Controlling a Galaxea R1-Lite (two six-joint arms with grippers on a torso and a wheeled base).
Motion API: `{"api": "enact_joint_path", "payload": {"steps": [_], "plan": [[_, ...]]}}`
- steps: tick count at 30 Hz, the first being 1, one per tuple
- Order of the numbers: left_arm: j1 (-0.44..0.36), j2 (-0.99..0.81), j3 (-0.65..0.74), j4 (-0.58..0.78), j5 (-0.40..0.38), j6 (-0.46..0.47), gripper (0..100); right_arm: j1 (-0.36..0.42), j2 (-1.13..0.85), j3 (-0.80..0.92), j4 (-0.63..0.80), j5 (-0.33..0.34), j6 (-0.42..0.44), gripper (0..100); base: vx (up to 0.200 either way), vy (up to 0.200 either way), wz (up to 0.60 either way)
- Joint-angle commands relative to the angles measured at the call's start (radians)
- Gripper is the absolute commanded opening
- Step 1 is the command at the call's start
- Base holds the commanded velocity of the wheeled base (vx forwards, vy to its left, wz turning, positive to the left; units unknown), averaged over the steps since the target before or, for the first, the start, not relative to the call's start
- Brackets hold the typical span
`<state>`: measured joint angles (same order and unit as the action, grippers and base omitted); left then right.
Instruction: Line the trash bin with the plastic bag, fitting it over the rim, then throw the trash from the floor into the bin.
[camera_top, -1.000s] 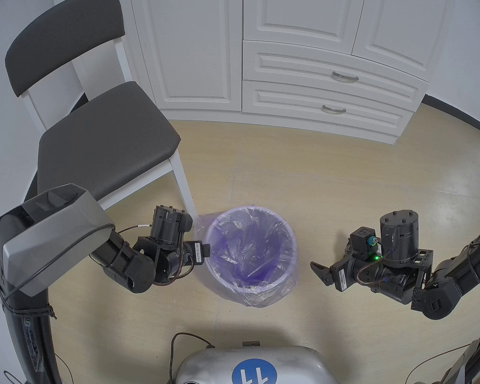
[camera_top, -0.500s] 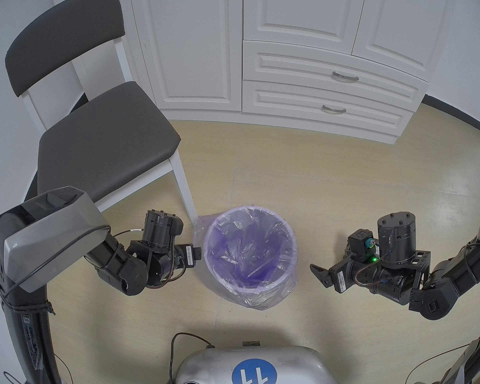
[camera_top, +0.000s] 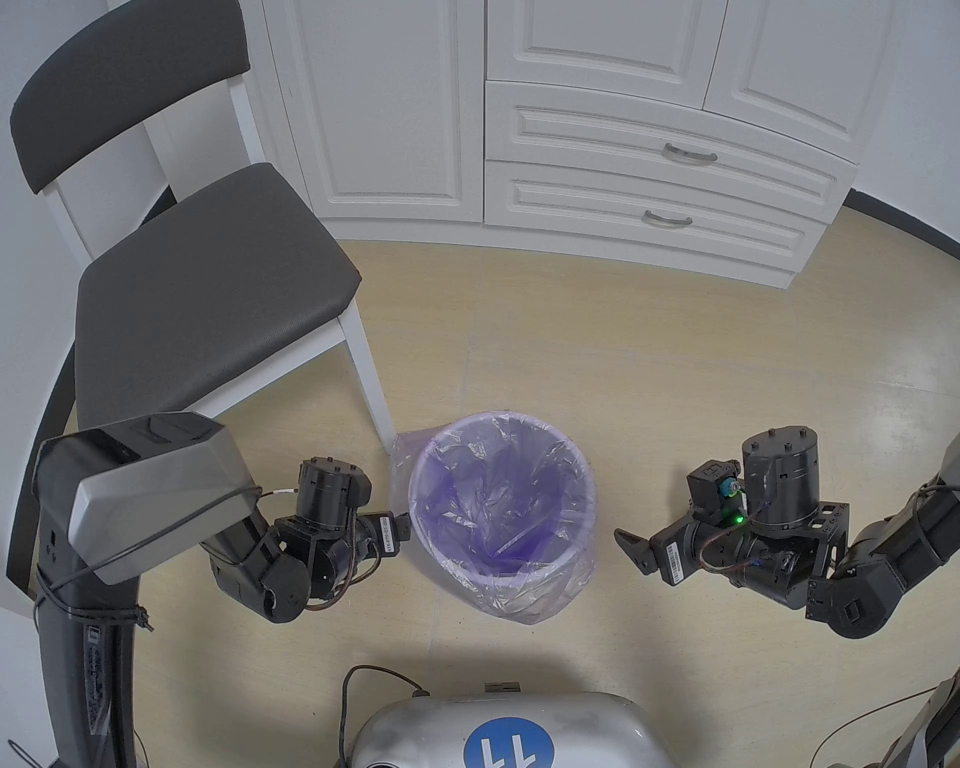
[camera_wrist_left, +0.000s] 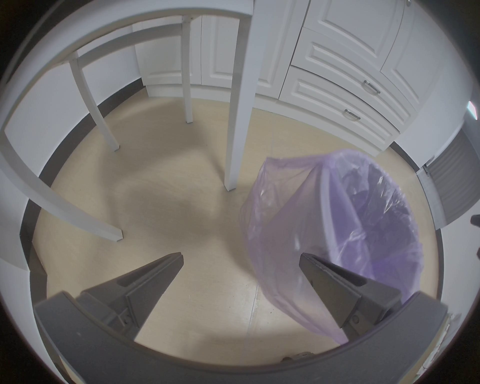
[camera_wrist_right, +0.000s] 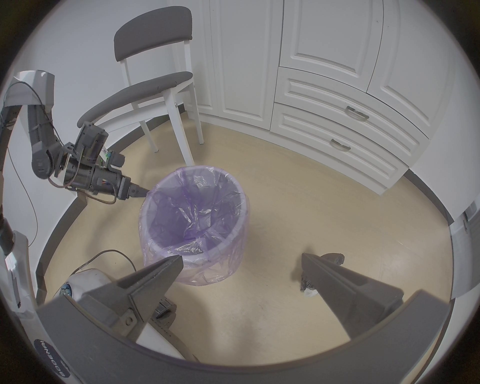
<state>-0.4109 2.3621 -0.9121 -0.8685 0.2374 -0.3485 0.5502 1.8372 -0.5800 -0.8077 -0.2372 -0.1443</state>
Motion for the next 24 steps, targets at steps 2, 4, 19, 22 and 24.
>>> {"api": "enact_joint_path", "payload": {"steps": [2,4,19,22,24], "plan": [[0.014,0.114,-0.025,-0.037,-0.007,-0.001,100,0.002,0.083,-0.021,-0.065,-0.005,0.003,100,0.0,0.0,0.0],[0.021,0.131,-0.033,-0.044,-0.009,-0.001,100,0.004,0.106,-0.023,-0.104,-0.007,0.003,100,0.0,0.0,0.0],[0.058,-0.069,0.127,-0.073,-0.116,0.005,100,0.076,0.267,-0.146,-0.203,-0.168,0.069,100,0.0,0.0,0.0],[0.061,-0.112,0.167,-0.076,-0.161,0.052,100,0.099,0.229,-0.32,0.09,-0.2,0.069,100,0.0,0.0,0.0],[0.069,-0.127,0.194,-0.079,-0.167,0.083,100,0.125,0.223,-0.457,0.315,-0.244,0.08,100,0.0,0.0,0.0]]}}
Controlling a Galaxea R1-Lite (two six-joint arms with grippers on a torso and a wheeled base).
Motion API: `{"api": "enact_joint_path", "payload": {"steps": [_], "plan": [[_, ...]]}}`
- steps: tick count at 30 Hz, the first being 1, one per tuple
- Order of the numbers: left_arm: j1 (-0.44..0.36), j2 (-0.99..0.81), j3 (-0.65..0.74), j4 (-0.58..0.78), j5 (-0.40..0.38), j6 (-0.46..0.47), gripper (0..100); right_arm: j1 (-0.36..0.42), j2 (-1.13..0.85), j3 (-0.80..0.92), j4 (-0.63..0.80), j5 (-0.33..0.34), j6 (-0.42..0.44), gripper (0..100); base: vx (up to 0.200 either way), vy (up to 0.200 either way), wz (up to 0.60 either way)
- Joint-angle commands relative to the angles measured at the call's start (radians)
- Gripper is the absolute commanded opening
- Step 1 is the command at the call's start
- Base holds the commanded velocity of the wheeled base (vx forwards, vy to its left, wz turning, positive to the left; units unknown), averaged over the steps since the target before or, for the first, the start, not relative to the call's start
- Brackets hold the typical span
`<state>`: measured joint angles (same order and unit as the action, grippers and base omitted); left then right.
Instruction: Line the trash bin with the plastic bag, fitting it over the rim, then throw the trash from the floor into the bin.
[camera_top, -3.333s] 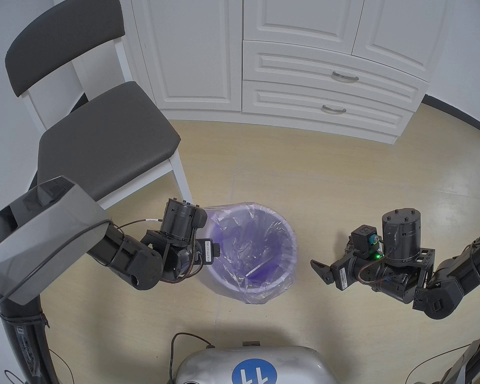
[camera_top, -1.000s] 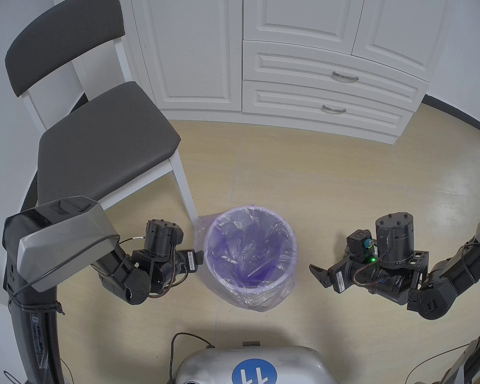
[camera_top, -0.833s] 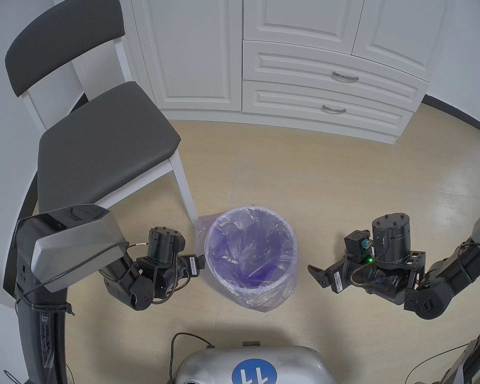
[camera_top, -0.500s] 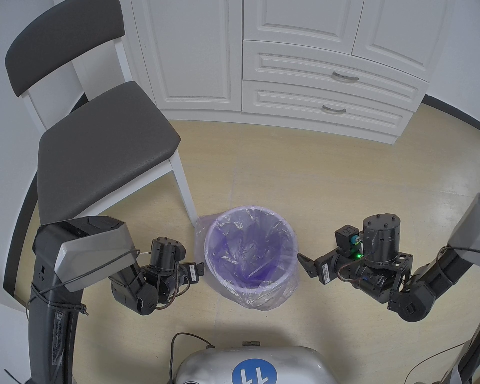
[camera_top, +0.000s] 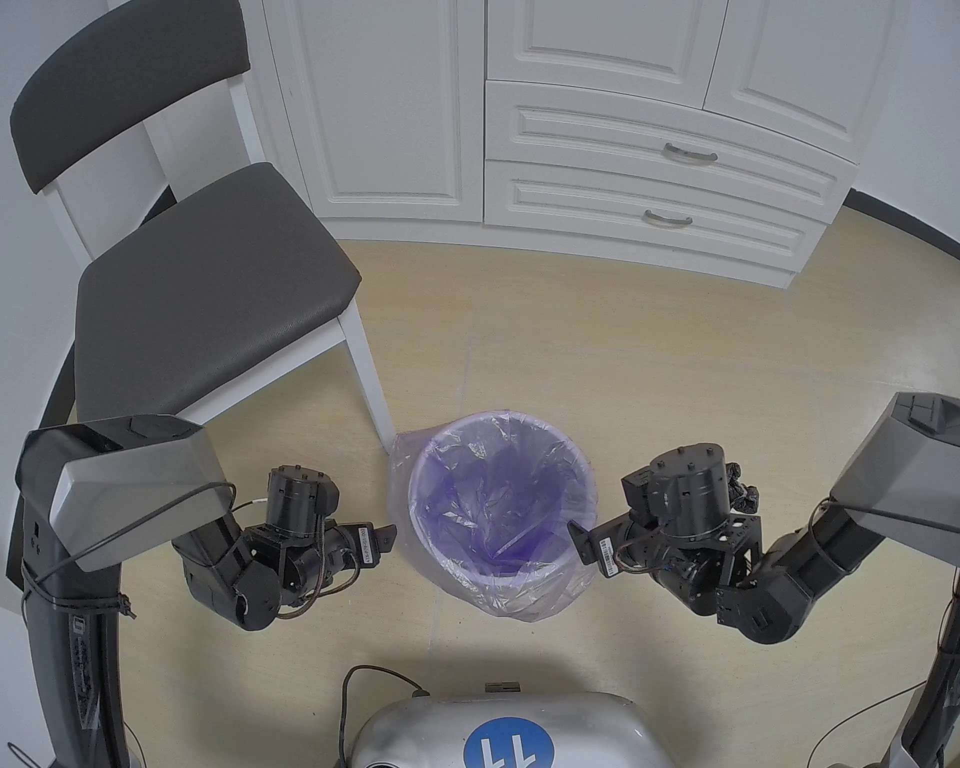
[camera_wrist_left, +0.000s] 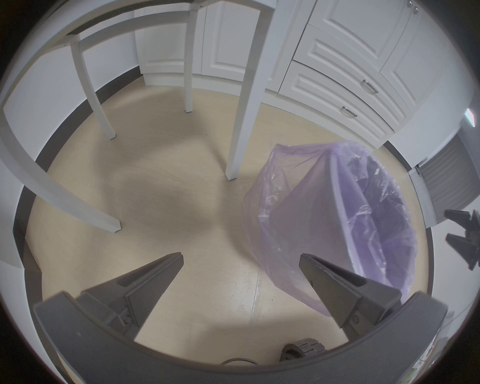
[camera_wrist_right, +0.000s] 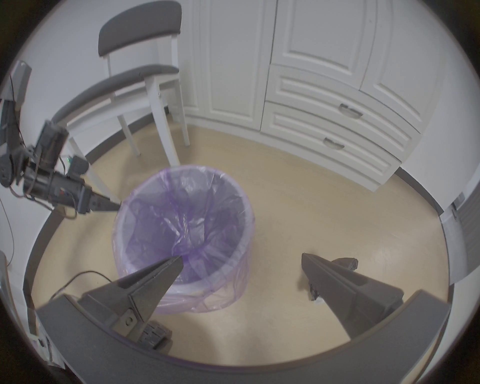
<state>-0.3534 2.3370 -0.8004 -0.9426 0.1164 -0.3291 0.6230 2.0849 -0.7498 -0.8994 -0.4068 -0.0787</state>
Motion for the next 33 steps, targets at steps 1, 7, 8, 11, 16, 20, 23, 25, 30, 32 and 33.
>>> {"api": "enact_joint_path", "payload": {"steps": [1,7,8,11,16,20,23,25,30,32,33], "plan": [[0.013,-0.107,0.09,-0.007,-0.044,0.067,100,0.06,-0.022,-0.321,0.459,-0.084,0.019,100,0.0,0.0,0.0],[0.013,-0.211,0.182,-0.073,-0.057,0.116,100,0.092,0.132,-0.629,0.734,-0.195,0.045,100,0.0,0.0,0.0],[0.013,-0.219,0.19,-0.078,-0.06,0.124,100,0.092,0.147,-0.648,0.74,-0.207,0.045,100,0.0,0.0,0.0],[0.013,-0.235,0.216,-0.11,-0.067,0.151,100,0.093,0.192,-0.695,0.764,-0.23,0.045,100,0.0,0.0,0.0],[0.008,-0.232,0.239,-0.163,-0.067,0.168,100,0.098,0.245,-0.729,0.832,-0.239,0.047,100,0.0,0.0,0.0],[0.007,-0.234,0.242,-0.167,-0.069,0.173,100,0.084,0.281,-0.737,0.83,-0.256,0.047,100,0.0,0.0,0.0],[0.007,-0.234,0.242,-0.167,-0.067,0.174,100,0.069,0.304,-0.744,0.83,-0.265,0.048,100,0.0,0.0,0.0],[0.008,-0.235,0.242,-0.167,-0.069,0.174,100,0.061,0.305,-0.743,0.83,-0.265,0.048,100,0.0,0.0,0.0],[0.008,-0.239,0.244,-0.167,-0.067,0.174,100,0.034,0.29,-0.731,0.832,-0.265,0.05,100,0.0,0.0,0.0],[0.008,-0.245,0.244,-0.167,-0.069,0.174,100,0.017,0.268,-0.711,0.833,-0.264,0.057,100,0.0,0.0,0.0],[0.008,-0.245,0.244,-0.167,-0.069,0.174,100,0.012,0.259,-0.706,0.835,-0.262,0.062,100,0.0,0.0,0.0]]}}
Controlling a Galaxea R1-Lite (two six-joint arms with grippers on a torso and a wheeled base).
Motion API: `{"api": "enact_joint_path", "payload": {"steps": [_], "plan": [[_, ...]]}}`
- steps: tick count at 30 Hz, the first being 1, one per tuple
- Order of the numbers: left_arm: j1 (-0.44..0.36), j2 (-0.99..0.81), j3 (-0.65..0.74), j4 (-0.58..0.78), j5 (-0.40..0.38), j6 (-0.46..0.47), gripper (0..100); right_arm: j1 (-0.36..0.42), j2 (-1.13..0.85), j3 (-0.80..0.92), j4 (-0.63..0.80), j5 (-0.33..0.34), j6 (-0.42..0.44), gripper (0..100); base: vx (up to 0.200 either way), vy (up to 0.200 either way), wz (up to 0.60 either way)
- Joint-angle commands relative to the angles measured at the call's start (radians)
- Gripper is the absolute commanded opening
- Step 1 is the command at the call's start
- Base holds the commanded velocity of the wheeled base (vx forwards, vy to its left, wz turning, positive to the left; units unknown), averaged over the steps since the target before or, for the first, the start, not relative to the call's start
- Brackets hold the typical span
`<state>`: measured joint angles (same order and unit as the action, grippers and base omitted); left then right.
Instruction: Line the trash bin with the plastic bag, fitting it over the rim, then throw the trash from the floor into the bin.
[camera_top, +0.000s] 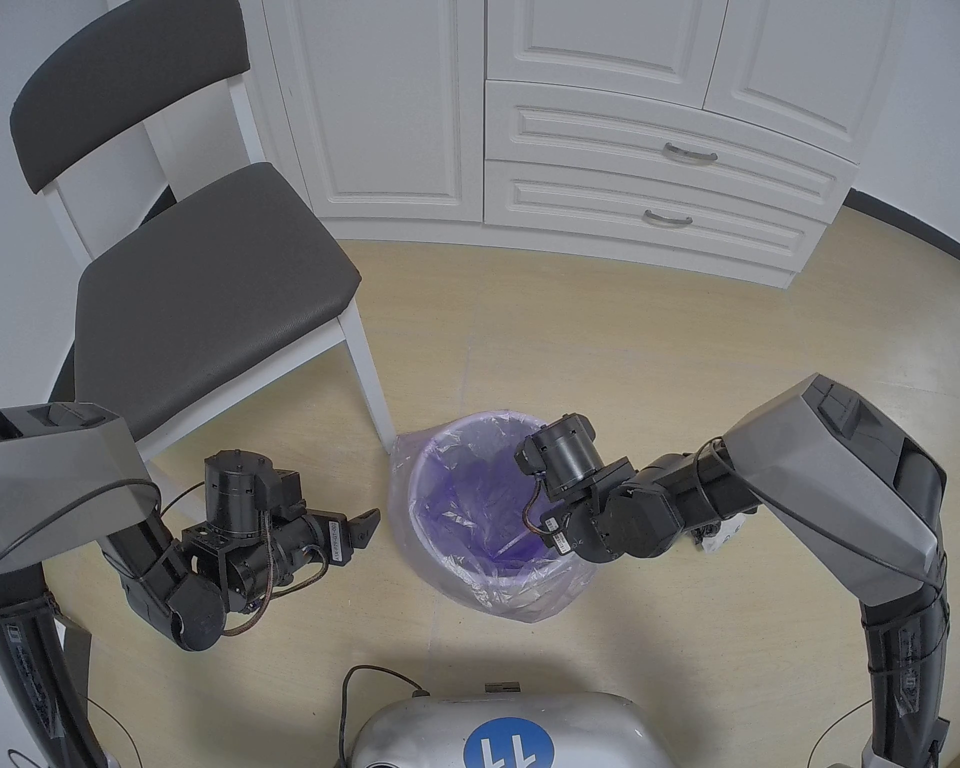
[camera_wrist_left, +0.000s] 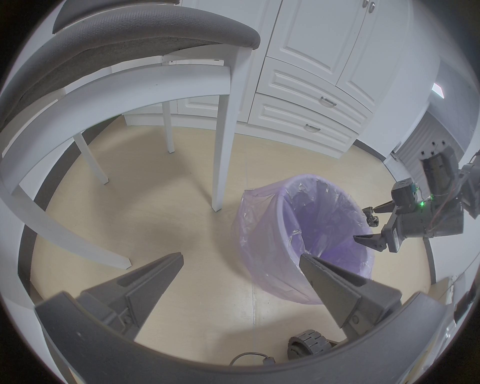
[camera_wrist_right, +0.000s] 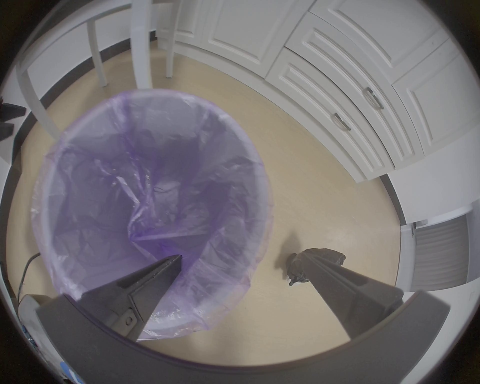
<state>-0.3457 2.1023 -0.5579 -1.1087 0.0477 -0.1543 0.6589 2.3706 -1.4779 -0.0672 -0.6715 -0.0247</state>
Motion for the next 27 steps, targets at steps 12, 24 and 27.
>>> {"api": "enact_joint_path", "payload": {"steps": [12,24,27], "plan": [[0.007,-0.013,0.001,0.0,0.001,-0.001,100,-0.061,-0.096,0.091,0.003,0.058,0.085,100,0.0,0.0,0.0],[0.008,-0.007,0.004,0.0,0.0,0.001,100,-0.024,-0.226,0.166,0.046,0.176,0.181,100,0.0,0.0,0.0],[0.007,-0.004,0.006,-0.006,0.0,0.001,100,-0.068,-0.228,0.179,0.047,0.176,0.183,100,0.0,0.0,0.0]]}}
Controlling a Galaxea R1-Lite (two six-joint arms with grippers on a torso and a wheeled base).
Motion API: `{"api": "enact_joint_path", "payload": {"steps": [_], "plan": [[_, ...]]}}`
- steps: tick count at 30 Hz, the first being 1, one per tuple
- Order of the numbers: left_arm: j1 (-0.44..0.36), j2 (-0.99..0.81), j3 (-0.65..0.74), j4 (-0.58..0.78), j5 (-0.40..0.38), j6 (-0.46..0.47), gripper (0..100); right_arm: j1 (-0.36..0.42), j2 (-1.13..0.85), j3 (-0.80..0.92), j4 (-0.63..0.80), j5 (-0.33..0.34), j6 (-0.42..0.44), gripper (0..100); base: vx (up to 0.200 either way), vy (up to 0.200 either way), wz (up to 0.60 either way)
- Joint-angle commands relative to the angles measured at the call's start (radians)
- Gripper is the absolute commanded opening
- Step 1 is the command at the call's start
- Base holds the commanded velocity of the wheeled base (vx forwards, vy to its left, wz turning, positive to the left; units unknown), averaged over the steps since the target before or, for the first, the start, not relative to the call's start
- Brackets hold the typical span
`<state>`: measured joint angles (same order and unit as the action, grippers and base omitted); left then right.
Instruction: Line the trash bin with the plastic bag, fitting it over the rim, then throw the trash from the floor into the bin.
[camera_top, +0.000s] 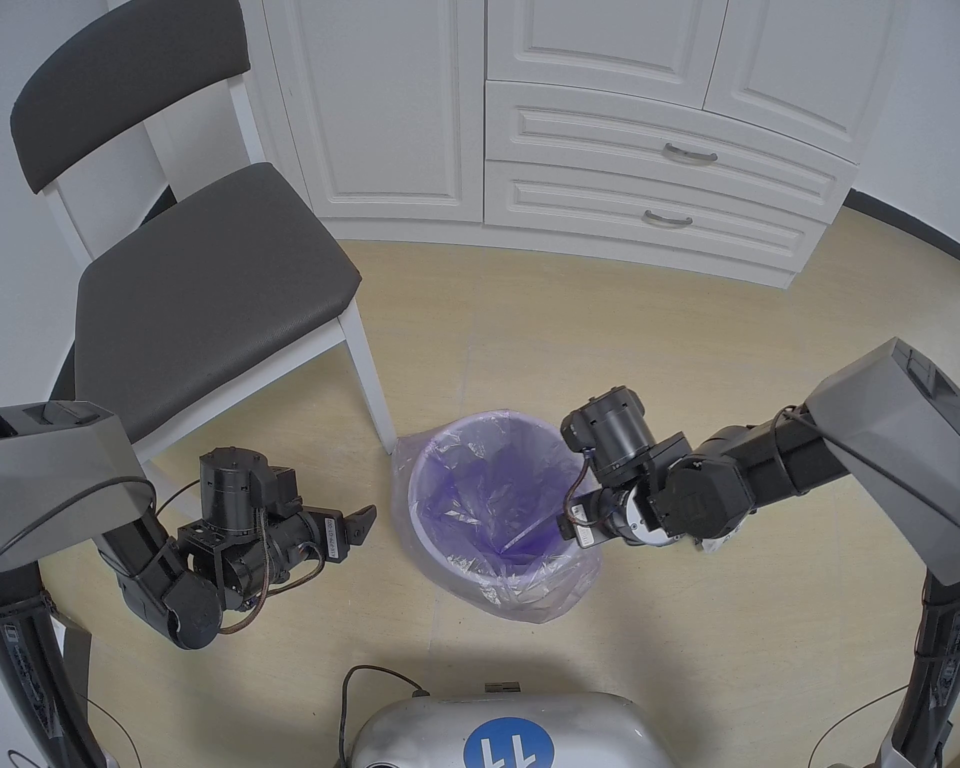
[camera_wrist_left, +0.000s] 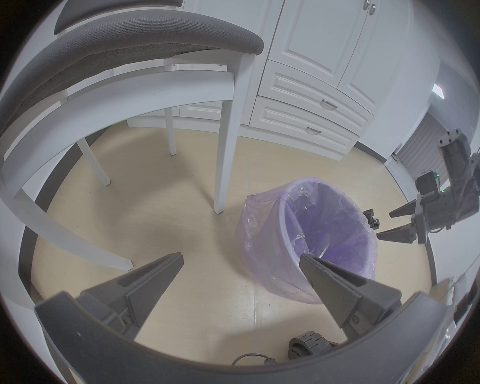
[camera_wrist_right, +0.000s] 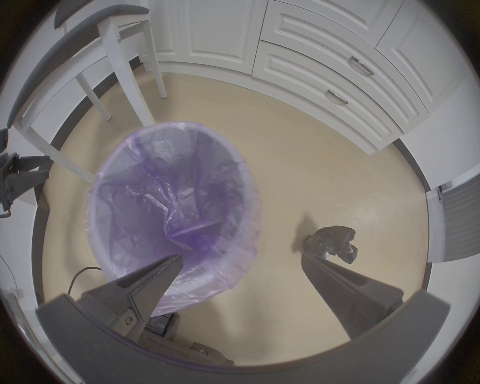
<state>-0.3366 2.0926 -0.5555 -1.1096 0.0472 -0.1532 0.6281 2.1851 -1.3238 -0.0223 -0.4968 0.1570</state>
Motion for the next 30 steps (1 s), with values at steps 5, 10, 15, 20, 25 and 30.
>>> {"api": "enact_joint_path", "payload": {"steps": [5,10,15,20,25,30], "plan": [[-0.004,0.007,0.011,-0.021,0.0,0.0,100,-0.084,-0.027,0.046,-0.007,0.004,0.001,100,0.0,0.0,0.0],[-0.002,0.009,0.009,-0.021,0.0,0.0,100,-0.085,0.019,0.032,-0.01,0.007,0.022,100,0.0,0.0,0.0],[-0.001,0.009,0.011,-0.021,0.0,0.0,100,-0.093,0.056,-0.002,-0.01,0.011,0.029,100,0.0,0.0,0.0],[0.001,0.011,0.009,-0.021,0.0,0.0,100,-0.123,0.081,-0.009,-0.01,0.012,0.029,100,0.0,0.0,0.0],[0.001,0.011,0.009,-0.021,0.0,0.0,100,-0.143,0.096,-0.009,-0.011,0.027,0.029,100,0.0,0.0,0.0],[0.001,0.012,0.009,-0.021,0.0,0.0,100,-0.146,0.124,-0.017,-0.044,0.037,0.03,100,0.0,0.0,0.0]]}}
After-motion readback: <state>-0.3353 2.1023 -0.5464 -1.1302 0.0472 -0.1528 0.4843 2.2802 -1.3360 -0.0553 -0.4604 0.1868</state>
